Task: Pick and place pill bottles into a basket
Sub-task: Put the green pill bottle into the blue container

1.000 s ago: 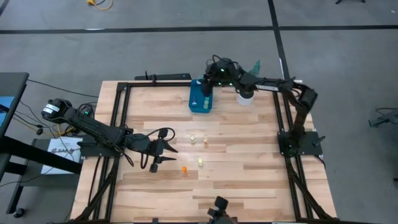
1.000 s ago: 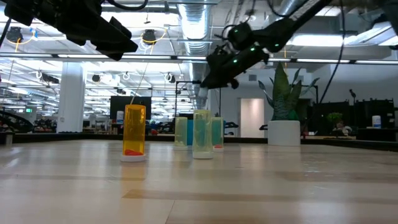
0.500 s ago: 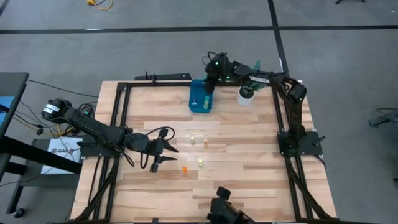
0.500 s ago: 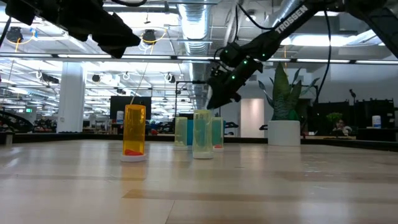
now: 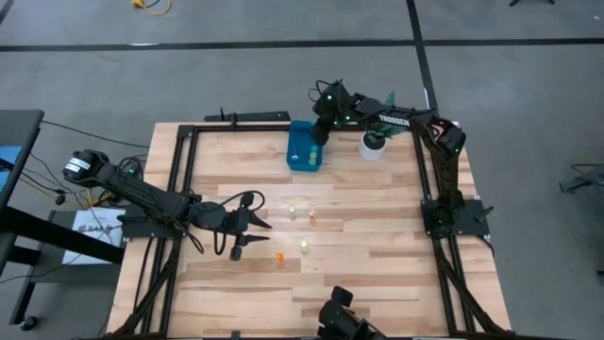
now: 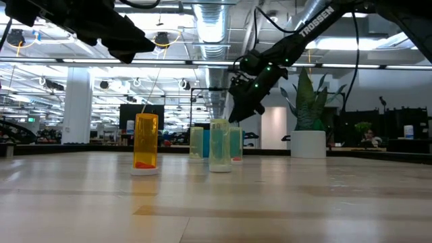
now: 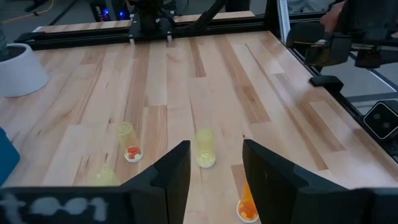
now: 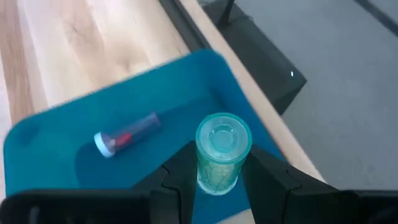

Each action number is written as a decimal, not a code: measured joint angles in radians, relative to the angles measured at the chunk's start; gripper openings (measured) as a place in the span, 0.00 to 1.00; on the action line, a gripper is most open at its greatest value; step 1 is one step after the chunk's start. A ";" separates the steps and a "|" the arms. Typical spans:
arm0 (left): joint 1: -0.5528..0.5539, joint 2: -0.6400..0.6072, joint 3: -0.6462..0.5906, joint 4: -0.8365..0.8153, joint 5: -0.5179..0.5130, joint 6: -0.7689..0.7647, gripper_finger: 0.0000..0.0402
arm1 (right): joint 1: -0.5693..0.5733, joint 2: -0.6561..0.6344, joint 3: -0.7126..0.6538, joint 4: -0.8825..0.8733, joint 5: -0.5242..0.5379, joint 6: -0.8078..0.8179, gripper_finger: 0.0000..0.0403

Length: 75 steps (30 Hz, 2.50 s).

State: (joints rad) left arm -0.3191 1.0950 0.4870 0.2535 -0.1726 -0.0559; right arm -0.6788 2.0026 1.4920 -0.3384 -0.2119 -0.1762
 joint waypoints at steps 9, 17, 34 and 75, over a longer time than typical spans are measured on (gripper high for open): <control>0.000 0.000 0.000 0.000 0.000 -0.001 0.34 | 0.016 -0.001 -0.010 -0.013 0.002 0.038 0.27; 0.000 0.000 0.000 0.010 0.000 -0.011 0.34 | 0.038 -0.001 -0.010 -0.015 0.014 0.055 0.27; -0.018 0.000 0.000 0.035 0.011 -0.019 0.34 | 0.056 0.014 -0.035 -0.017 0.088 0.124 0.27; -0.018 0.000 0.000 0.034 0.011 -0.019 0.34 | 0.070 0.015 -0.042 -0.028 0.090 0.124 0.27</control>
State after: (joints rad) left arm -0.3370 1.0950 0.4870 0.2871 -0.1616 -0.0750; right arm -0.6086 2.0178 1.4498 -0.3668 -0.1219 -0.0521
